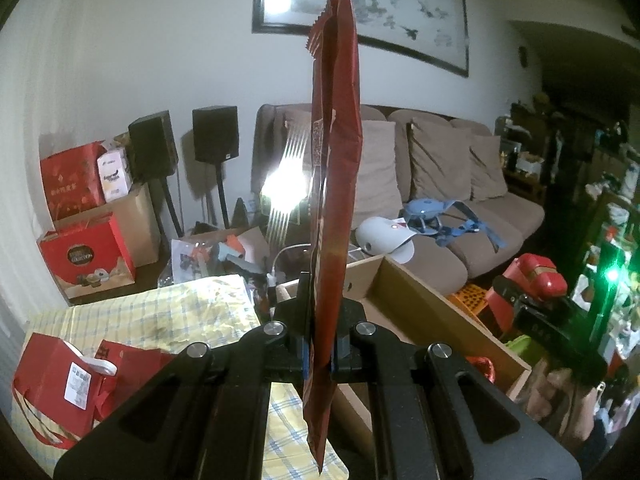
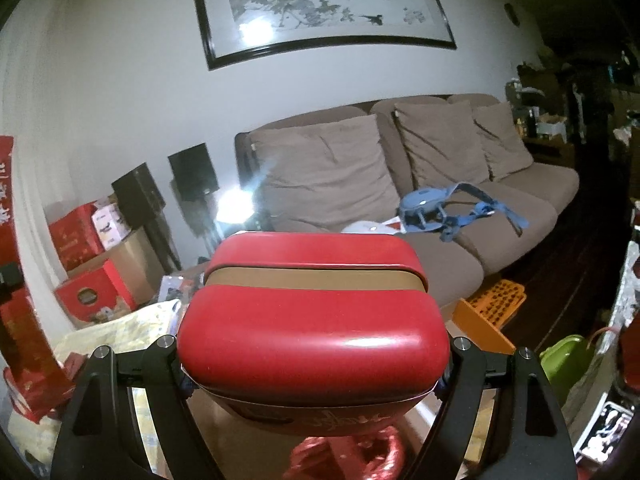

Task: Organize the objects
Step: 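Carry the red tin and tea packet together toward the cardboard box, then bring the red tin over the open cardboard box with the right gripper, then move the tea packet toward the box while the right gripper holds the tin above it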

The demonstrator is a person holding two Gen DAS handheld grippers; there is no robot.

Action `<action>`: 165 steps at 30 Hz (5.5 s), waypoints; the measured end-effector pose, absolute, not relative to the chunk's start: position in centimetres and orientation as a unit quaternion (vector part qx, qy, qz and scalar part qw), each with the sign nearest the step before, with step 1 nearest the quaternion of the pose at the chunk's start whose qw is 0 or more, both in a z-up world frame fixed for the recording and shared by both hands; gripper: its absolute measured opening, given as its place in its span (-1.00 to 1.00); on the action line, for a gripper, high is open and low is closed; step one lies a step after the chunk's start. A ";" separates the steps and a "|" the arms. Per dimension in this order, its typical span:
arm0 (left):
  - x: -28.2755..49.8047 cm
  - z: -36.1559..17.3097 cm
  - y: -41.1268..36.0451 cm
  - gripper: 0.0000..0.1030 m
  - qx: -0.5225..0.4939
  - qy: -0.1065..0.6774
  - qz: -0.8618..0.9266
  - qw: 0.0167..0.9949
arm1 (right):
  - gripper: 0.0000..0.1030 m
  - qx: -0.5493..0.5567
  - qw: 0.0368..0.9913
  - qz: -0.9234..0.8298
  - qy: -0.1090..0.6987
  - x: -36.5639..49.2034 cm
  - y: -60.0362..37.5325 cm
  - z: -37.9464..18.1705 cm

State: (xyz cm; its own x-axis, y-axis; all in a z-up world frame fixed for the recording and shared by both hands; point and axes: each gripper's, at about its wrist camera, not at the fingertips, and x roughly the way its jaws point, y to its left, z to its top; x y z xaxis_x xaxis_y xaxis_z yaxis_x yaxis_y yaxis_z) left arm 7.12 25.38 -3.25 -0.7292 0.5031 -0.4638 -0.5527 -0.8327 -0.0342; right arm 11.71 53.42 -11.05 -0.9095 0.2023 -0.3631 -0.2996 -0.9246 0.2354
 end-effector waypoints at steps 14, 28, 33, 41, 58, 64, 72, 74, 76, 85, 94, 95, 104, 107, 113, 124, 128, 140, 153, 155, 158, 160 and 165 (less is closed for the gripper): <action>7.6 -3.3 26.4 -0.89 -0.236 0.051 0.922 0.301 | 0.61 -0.177 0.152 0.962 0.145 12.4 55.5 -11.5; 9.3 -3.3 27.7 -0.89 -0.225 0.073 0.919 0.314 | 0.61 -0.210 0.108 0.962 0.134 10.9 54.3 -12.3; 9.4 -3.2 27.9 -0.88 -0.234 0.067 0.914 0.323 | 0.61 -0.221 0.100 0.961 0.132 10.5 54.1 -12.5; 9.3 -3.2 28.3 -0.89 -0.241 0.063 0.910 0.332 | 0.61 -0.236 0.085 0.961 0.119 9.8 53.2 -13.0; 8.4 -4.8 27.8 -0.89 -0.259 0.063 0.912 0.313 | 0.61 -0.324 0.080 0.936 0.111 7.4 52.9 -15.5; 7.9 -5.2 27.6 -0.88 -0.269 0.059 0.910 0.309 | 0.61 -0.342 0.095 0.930 0.093 6.8 52.6 -16.1; 8.1 -4.9 27.7 -0.89 -0.271 0.055 0.909 0.311 | 0.61 -0.353 0.080 0.929 0.078 6.5 51.9 -16.5; 8.1 -4.9 27.7 -0.88 -0.271 0.055 0.909 0.311 | 0.61 -0.357 0.074 0.928 0.081 6.5 51.9 -16.6; 8.1 -4.9 27.7 -0.88 -0.271 0.055 0.909 0.311 | 0.61 -0.363 0.068 0.925 0.085 6.3 51.9 -16.8; 8.0 -5.1 27.8 -0.89 -0.277 0.056 0.908 0.310 | 0.61 -0.382 0.054 0.918 0.088 5.7 51.5 -17.5; 8.0 -5.0 27.9 -0.88 -0.277 0.056 0.908 0.310 | 0.61 -0.402 0.046 0.911 0.082 5.2 51.0 -18.1; 8.0 -5.0 27.9 -0.88 -0.278 0.056 0.907 0.311 | 0.61 -0.403 0.045 0.910 0.082 5.2 51.0 -18.2; 7.5 -5.3 27.7 -0.88 -0.305 0.034 0.888 0.341 | 0.61 -0.424 0.048 0.902 0.061 4.7 50.3 -19.0; 8.2 -5.1 28.1 -0.88 -0.295 0.040 0.886 0.354 | 0.61 -0.429 0.048 0.900 0.061 4.6 50.2 -19.2; 8.8 -5.2 28.5 -0.88 -0.303 0.011 0.857 0.417 | 0.61 -0.432 0.052 0.898 0.061 4.6 50.3 -19.3; 8.7 -4.6 30.8 -0.88 -0.318 -0.008 0.829 0.460 | 0.61 -0.440 0.056 0.894 0.060 4.4 50.2 -19.5; 8.6 -4.9 31.8 -0.88 -0.330 -0.016 0.818 0.471 | 0.61 -0.442 0.055 0.893 0.062 4.4 50.4 -19.6; 8.1 -7.1 32.1 -0.88 -0.353 -0.017 0.813 0.462 | 0.61 -0.442 0.043 0.893 0.070 4.5 50.1 -19.6; 8.1 -8.4 31.9 -0.88 -0.338 -0.036 0.821 0.459 | 0.61 -0.431 0.011 0.894 0.120 4.5 50.5 -19.3; 8.1 -8.4 32.0 -0.88 -0.340 -0.037 0.819 0.460 | 0.61 -0.429 0.009 0.895 0.122 4.5 50.5 -19.2; 8.0 -8.6 32.0 -0.88 -0.340 -0.037 0.819 0.461 | 0.61 -0.427 0.000 0.894 0.133 4.5 50.5 -19.2; 8.0 -8.5 32.0 -0.88 -0.341 -0.039 0.818 0.461 | 0.61 -0.426 -0.004 0.894 0.135 4.5 50.5 -19.2; 7.5 -9.0 32.1 -0.88 -0.351 -0.046 0.813 0.462 | 0.61 -0.428 -0.006 0.894 0.135 4.4 50.4 -19.3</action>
